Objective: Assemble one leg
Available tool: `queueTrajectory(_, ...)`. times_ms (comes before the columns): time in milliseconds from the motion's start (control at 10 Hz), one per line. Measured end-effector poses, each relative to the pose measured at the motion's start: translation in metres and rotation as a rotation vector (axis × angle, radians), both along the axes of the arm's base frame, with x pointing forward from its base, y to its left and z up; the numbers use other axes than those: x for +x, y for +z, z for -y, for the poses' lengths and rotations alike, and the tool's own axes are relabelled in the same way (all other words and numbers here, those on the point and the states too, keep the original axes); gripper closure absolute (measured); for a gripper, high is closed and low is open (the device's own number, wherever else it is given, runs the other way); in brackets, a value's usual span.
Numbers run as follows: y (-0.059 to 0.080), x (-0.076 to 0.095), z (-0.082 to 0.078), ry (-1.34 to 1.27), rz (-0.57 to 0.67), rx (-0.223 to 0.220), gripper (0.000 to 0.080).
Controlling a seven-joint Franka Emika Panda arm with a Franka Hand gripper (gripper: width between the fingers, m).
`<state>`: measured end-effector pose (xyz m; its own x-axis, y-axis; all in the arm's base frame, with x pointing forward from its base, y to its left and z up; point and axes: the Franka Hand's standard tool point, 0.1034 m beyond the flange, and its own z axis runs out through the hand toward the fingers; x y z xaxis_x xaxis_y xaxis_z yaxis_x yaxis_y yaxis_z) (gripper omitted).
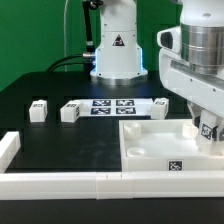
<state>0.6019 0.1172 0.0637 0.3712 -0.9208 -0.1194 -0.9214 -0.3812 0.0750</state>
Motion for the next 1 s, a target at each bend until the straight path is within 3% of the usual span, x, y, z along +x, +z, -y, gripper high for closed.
queueTrajectory(200,0.0,-0.0001,-0.0004,0.02,0.002,0.002,0.0272)
queueTrajectory(300,0.0004,0.0,-0.0009,0.075,0.007,0.009,0.0272)
queueTrajectory(400,0.0017,0.0004,-0.002,0.163,0.016,0.019,0.0176)
queueTrajectory(1000,-0.0018,-0.0037,0.0073,0.989,0.069,0.117,0.015)
